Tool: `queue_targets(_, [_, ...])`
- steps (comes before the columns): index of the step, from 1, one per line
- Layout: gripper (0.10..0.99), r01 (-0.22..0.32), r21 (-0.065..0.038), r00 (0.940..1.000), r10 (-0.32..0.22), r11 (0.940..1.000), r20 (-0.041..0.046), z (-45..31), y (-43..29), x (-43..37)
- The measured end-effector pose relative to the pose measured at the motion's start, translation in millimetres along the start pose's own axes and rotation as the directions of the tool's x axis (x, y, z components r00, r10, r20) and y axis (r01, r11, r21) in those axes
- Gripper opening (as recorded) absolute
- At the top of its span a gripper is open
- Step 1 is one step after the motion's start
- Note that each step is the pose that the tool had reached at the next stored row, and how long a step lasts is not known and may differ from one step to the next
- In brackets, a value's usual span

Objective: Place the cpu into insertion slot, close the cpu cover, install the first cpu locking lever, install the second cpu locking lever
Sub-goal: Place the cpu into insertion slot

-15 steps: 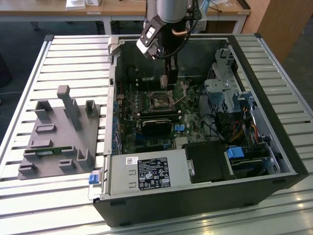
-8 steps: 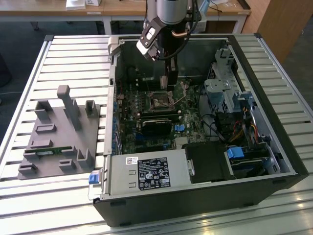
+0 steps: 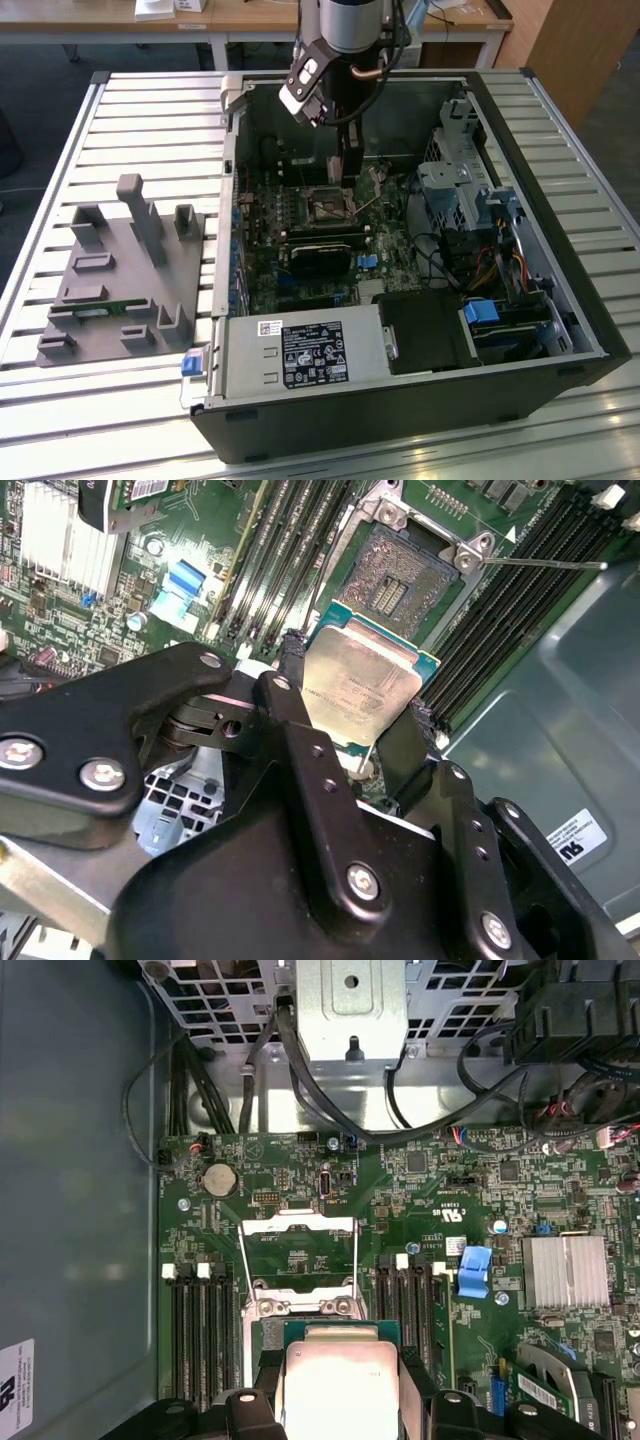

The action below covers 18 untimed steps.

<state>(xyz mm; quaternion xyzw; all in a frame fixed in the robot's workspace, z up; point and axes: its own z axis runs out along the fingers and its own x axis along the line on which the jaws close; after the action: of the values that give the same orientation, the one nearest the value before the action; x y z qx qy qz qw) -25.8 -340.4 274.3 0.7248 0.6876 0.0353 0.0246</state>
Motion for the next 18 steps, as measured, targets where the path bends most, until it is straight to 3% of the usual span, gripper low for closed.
queue_targets(18, [0.537, 0.000, 0.000, 1.0000, 0.000, 1.0000, 0.0000, 4.2, -0.4, -0.1])
